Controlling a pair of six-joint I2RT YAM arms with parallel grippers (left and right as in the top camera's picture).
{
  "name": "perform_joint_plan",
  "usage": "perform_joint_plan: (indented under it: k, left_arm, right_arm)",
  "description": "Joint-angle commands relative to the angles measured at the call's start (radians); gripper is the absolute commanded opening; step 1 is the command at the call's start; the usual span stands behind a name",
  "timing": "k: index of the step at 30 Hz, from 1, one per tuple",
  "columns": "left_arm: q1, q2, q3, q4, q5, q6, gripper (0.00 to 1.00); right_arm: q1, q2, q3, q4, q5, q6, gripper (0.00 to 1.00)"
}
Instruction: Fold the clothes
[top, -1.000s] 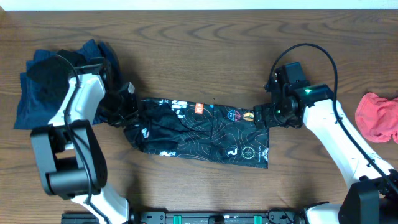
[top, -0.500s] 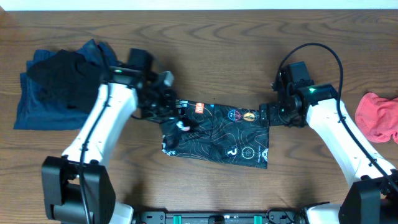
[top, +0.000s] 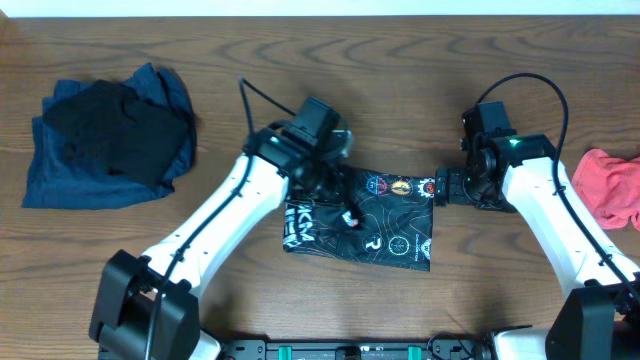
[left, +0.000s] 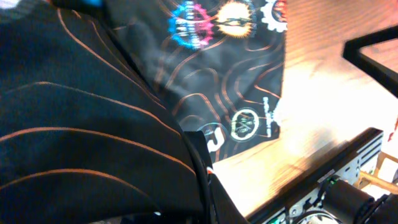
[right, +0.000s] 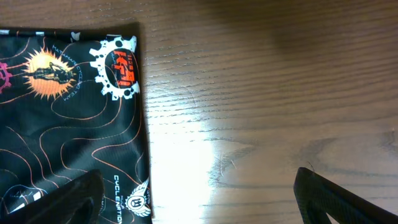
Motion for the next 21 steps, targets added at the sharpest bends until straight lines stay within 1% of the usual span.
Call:
perform_joint_plan:
  k: [1, 8, 21]
  left_arm:
    - [-0.043, -0.003, 0.01, 0.029, -0.024, -0.035, 0.06]
    - [-0.119, -0.003, 0.01, 0.098, -0.024, -0.043, 0.06]
    - [-0.166, 0.007, 0.009, 0.154, -0.015, -0.053, 0.06]
  right_arm:
    - [-0.008, -0.009, 0.009, -0.002, 0.017, 0.035, 0.96]
    - [-0.01, -0.009, 0.009, -0.009, 0.018, 0.061, 0.96]
    - [-0.023, -0.009, 0.009, -0.011, 0.022, 0.105, 0.96]
